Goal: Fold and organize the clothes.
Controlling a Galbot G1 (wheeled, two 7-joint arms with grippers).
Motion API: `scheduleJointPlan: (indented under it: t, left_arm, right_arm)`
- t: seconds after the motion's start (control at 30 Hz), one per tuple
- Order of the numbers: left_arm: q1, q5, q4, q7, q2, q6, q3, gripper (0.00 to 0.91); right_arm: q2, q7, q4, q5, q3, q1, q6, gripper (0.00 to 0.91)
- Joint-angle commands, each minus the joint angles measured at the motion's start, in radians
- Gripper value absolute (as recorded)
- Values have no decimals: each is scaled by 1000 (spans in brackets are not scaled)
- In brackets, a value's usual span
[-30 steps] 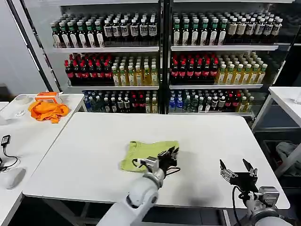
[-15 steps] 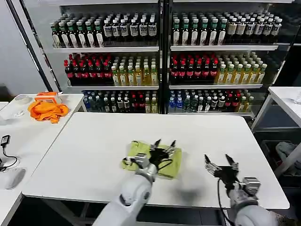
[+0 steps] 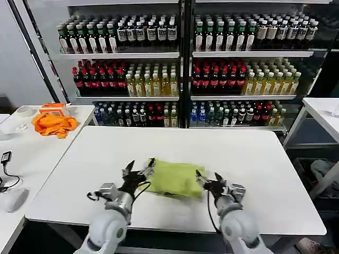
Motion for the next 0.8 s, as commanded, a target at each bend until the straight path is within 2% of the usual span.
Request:
scheduleJointPlan:
  t: [0.03, 0.07, 0.1, 0.13, 0.17, 0.37, 0.53, 0.63, 0.8]
  left_arm:
    - [122, -20, -83, -1, 50, -8, -115, 907]
    - [124, -20, -84, -1, 50, -8, -114, 907]
    - [124, -20, -86, -2, 49, -7, -113, 907]
    - [124, -20, -89, -2, 50, -6, -112, 907]
    - [124, -21, -91, -3, 50, -6, -110, 907]
    - [125, -31, -97, -5, 61, -3, -105, 907]
    - [126, -32, -101, -5, 63, -2, -101, 907]
    - [126, -33, -101, -5, 62, -2, -102, 907]
    - [131, -33, -103, -5, 63, -1, -101, 907]
  right_arm:
    - [160, 53, -298, 44, -75, 212, 11, 806]
    - [167, 68, -314, 44, -72, 219, 13, 655]
    - [173, 76, -325, 44, -67, 223, 22, 363]
    - [178, 80, -334, 45, -63, 226, 27, 232]
    - [180, 82, -339, 46, -61, 227, 29, 10]
    - [189, 97, -354, 52, -43, 230, 44, 0]
    - [170, 82, -364, 37, -36, 243, 54, 0]
    - [139, 74, -391, -13, -50, 265, 49, 0]
    - [61, 36, -409, -28, -56, 307, 54, 0]
